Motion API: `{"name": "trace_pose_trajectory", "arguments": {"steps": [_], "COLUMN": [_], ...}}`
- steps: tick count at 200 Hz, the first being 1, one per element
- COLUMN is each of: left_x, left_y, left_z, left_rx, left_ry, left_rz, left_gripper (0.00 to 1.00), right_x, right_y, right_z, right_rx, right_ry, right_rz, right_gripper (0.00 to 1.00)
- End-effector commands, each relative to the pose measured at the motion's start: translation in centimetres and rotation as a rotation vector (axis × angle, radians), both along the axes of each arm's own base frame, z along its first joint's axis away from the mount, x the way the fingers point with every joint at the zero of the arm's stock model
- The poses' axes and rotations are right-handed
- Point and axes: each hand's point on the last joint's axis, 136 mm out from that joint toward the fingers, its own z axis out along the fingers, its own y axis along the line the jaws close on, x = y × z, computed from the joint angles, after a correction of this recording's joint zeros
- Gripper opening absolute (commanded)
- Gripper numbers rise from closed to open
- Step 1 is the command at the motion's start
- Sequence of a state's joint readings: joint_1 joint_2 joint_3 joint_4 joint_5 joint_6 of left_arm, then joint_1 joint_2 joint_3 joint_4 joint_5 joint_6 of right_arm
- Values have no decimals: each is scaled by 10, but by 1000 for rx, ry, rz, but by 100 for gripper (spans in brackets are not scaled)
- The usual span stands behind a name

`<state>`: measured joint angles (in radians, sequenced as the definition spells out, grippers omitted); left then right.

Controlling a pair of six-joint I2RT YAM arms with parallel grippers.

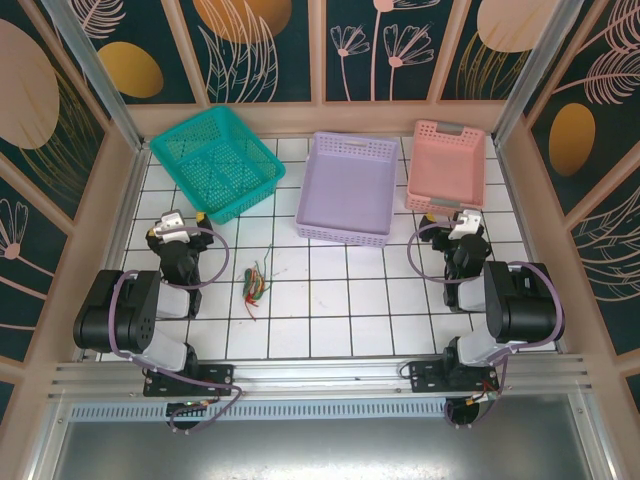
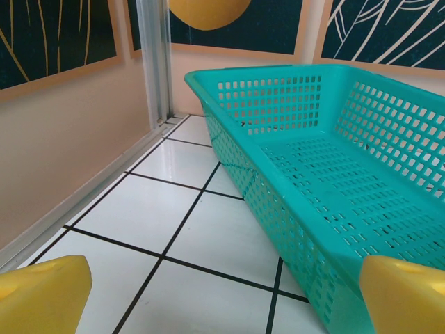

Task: Untangle the cables

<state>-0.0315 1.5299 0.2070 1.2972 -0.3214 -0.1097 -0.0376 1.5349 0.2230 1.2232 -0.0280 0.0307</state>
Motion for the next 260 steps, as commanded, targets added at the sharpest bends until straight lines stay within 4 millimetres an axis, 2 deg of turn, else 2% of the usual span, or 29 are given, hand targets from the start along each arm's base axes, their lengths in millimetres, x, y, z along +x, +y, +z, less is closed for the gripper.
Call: {"name": "trace_pose_trajectory", "arguments": {"steps": [1, 69, 82, 87, 104, 109, 122, 134, 137, 139, 143, 146, 152, 156, 157, 165, 170, 176, 182, 186, 192, 199, 201, 203, 211, 224, 236, 245, 260], "left_x": [2, 1, -6, -11, -30, -35, -45, -50, -50, -50, -49, -49, -47, -48, -48, -57, -57, -50, -44, -41, -37, -35, -35, -36, -41, -57, -72, -80, -83], "left_y": [0, 0, 3, 3, 9, 11, 18, 19, 19, 20, 23, 25, 30, 31, 32, 36, 33, 20, 5, -7, -25, -46, -51, -56, -71, -95, -118, -133, -145], "left_z": [10, 10, 17, 26, 62, 73, 111, 146, 154, 159, 166, 172, 175, 168, 171, 171, 172, 172, 172, 170, 162, 149, 144, 138, 111, 61, 24, 4, -15], "left_rx": [-10, -10, -19, -7, 17, 14, -13, -28, -39, -49, -81, -120, -214, -291, -312, -445, -490, -516, -552, -585, -642, -707, -722, -734, -784, -840, -875, -900, -920], "left_ry": [-38, -41, -60, -92, -136, -130, -190, -249, -259, -260, -259, -264, -215, -163, -162, -107, -89, -60, -35, -10, 38, 111, 138, 168, 293, 503, 642, 700, 742], "left_rz": [-3, -4, 14, 16, 144, 170, 221, 224, 226, 233, 252, 274, 322, 349, 356, 429, 422, 344, 247, 181, 92, 8, -13, -27, -53, -77, -142, -200, -248], "left_gripper": [99, 99, 99, 99, 99, 99, 99, 99, 99, 99, 99, 99, 99, 99, 99, 99, 99, 99, 99, 98, 92, 89, 89, 90, 88, 82, 79, 79, 78], "right_x": [5, 5, 5, 4, 2, -1, -5, -1, -1, 2, 4, 7, 14, 15, 15, 12, 12, 10, 3, -3, -15, -30, -32, -40, -62, -84, -106, -121, -143], "right_y": [1, 1, 0, -3, -21, -21, -13, 0, 1, 5, 8, 10, 21, 26, 27, 36, 51, 77, 98, 104, 123, 152, 154, 168, 200, 232, 263, 283, 308], "right_z": [7, 7, 10, 12, 46, 71, 122, 171, 177, 188, 188, 198, 198, 190, 189, 162, 150, 143, 139, 133, 130, 132, 132, 131, 122, 103, 88, 83, 78], "right_rx": [-15, -13, -15, -14, -33, -9, 40, 71, 83, 105, 129, 159, 242, 280, 297, 455, 508, 554, 566, 541, 465, 361, 351, 315, 239, 207, 189, 184, 191], "right_ry": [-24, -24, -34, -29, -38, -90, -177, -186, -175, -162, -126, -109, -22, 50, 70, 249, 344, 404, 437, 455, 466, 442, 437, 433, 440, 491, 521, 517, 511], "right_rz": [16, 15, 5, -23, -190, -225, -236, -241, -243, -236, -227, -219, -170, -154, -153, -149, -48, 124, 218, 211, 209, 261, 266, 299, 370, 458, 572, 674, 807], "right_gripper": [99, 99, 99, 99, 99, 99, 99, 99, 99, 99, 99, 99, 99, 99, 99, 99, 99, 84, 68, 66, 68, 72, 73, 75, 78, 79, 79, 79, 78]}}
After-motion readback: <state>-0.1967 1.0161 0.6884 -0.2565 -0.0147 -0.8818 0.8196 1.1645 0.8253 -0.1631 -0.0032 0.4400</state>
